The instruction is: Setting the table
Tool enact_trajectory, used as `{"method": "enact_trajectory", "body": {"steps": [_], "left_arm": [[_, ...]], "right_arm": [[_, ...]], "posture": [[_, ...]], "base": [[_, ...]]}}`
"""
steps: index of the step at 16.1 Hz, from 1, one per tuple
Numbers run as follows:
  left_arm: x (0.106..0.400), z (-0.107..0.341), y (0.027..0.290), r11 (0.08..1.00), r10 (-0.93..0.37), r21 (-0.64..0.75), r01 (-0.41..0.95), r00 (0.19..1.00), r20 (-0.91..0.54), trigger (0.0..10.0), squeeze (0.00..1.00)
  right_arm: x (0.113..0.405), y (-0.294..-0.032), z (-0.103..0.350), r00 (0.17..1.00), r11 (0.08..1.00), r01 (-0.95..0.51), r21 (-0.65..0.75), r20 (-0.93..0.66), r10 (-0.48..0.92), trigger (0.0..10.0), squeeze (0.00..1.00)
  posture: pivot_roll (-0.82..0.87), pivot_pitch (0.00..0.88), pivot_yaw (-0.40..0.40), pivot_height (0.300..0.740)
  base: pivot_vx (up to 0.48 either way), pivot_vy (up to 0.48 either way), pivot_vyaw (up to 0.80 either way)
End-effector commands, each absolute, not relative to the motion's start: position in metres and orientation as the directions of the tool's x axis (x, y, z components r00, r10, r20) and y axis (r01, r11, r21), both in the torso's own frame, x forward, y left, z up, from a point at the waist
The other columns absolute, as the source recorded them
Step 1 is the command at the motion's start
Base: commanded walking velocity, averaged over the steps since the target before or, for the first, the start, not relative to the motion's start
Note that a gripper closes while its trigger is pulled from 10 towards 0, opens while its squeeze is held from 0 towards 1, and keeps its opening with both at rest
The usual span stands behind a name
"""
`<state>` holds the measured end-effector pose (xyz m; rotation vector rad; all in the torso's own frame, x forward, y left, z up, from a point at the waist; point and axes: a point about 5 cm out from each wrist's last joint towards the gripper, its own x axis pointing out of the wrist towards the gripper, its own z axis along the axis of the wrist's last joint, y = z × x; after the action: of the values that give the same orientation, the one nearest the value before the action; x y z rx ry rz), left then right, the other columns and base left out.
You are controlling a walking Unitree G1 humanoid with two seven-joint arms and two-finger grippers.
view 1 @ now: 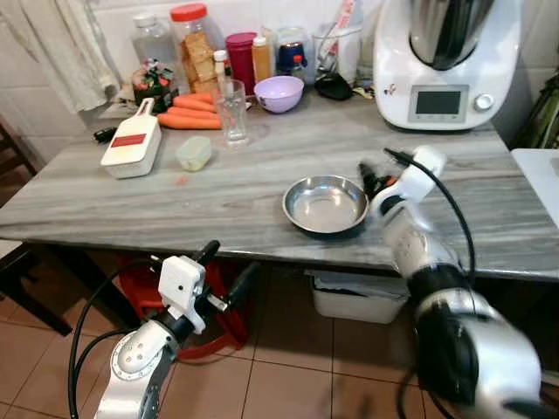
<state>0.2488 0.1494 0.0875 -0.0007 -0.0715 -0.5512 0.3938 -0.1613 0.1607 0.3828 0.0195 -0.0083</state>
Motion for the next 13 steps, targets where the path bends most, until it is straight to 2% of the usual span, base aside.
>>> {"method": "enact_trajectory", "body": {"steps": [1,2,3,4,6,8,13], "left_arm": [[0.253,0.085,0.156,0.879,-0.476,0.033,0.475,0.879,0.041,10.0,0.00],[0.253,0.085,0.157,0.885,-0.465,0.037,0.464,0.884,0.038,10.0,0.00],[0.257,0.082,0.160,0.912,-0.409,0.044,0.408,0.912,0.025,10.0,0.00],[0.262,0.081,0.162,0.939,-0.344,0.039,0.343,0.939,0.017,10.0,0.00],[0.267,0.080,0.165,0.960,-0.278,0.047,0.278,0.961,0.001,10.0,0.00],[0.273,0.073,0.177,0.986,-0.152,0.066,0.154,0.988,-0.037,10.0,0.00],[0.275,0.071,0.182,0.993,-0.062,0.097,0.065,0.997,-0.039,10.0,0.00]], "right_arm": [[0.387,-0.160,0.171,0.995,0.972,-0.045,0.230,0.094,0.024,10.0,1.00],[0.384,-0.160,0.171,0.993,0.979,-0.053,0.198,0.112,0.031,10.0,1.00],[0.369,-0.168,0.165,0.990,0.992,-0.038,0.117,0.142,0.021,10.0,1.00],[0.352,-0.174,0.157,0.990,0.994,-0.028,0.108,0.141,0.012,10.0,1.00],[0.335,-0.178,0.148,0.991,0.994,-0.024,0.106,0.136,0.010,10.0,1.00],[0.295,-0.188,0.141,0.980,1.000,-0.003,0.008,0.200,0.001,10.0,1.00],[0.251,-0.187,0.133,0.989,1.000,0.005,-0.030,0.147,0.000,10.0,1.00]], "posture": [[0.00,0.000,0.107,0.740],[0.00,0.000,0.107,0.740],[-0.01,0.000,0.109,0.740],[-0.01,0.000,0.109,0.740],[-0.04,0.000,0.117,0.740],[-0.06,0.000,0.133,0.740],[-0.08,0.000,0.136,0.740]], "base": [[0.000,0.000,0.00],[0.000,0.000,0.00],[0.000,0.000,0.00],[0.000,0.000,0.00],[0.000,0.000,0.00],[0.000,0.000,0.00],[0.000,0.000,0.00]]}}
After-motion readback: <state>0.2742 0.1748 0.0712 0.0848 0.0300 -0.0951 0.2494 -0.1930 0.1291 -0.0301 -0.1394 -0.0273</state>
